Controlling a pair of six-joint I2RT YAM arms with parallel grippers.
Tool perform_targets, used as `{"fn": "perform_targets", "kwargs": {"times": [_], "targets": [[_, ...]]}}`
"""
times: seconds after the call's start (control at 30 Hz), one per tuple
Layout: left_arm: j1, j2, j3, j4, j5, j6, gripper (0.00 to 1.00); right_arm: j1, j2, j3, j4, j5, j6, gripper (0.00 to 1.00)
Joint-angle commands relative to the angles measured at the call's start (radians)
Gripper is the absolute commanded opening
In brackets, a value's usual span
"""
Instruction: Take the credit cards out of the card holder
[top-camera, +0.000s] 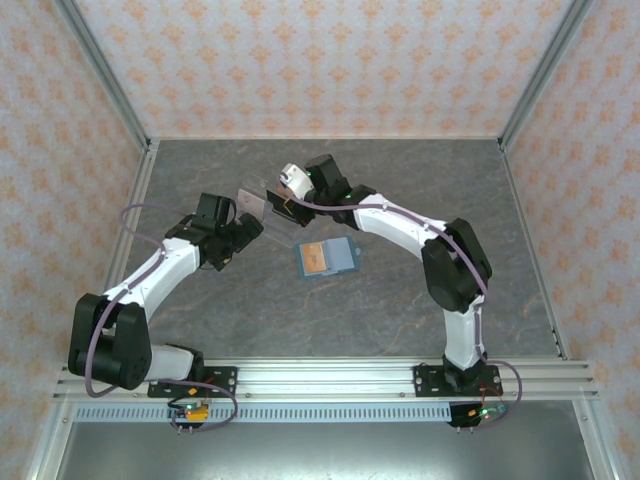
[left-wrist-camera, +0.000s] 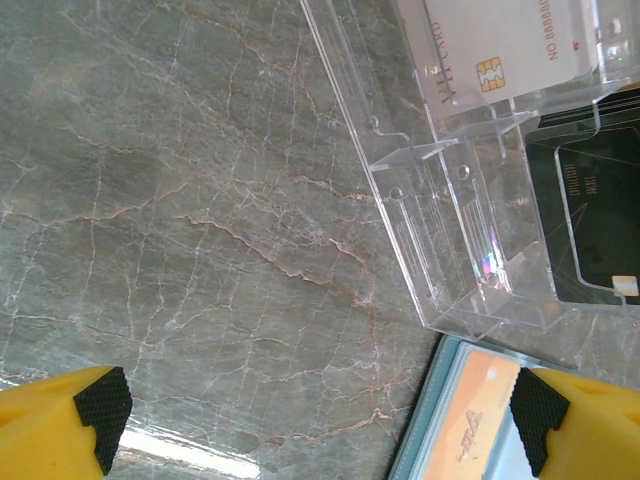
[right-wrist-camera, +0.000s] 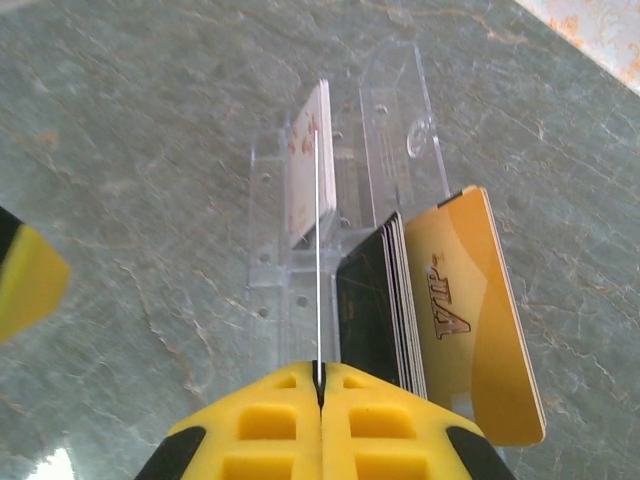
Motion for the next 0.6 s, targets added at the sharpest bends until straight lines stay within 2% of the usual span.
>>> {"fn": "perform_targets", "kwargs": {"times": [0.0, 0.57], "targets": [[0.01, 0.015, -0.008, -0.029, 0.007, 0.001, 1.0, -0.004, 0.014, 0.032, 0.019, 0.059, -0.053, 0.0], [0.011, 0.053, -0.001, -0.005, 0.051, 0.013, 1.0, -0.023, 0.072, 0.076, -0.031, 0.061, -0.085, 0.0]]}}
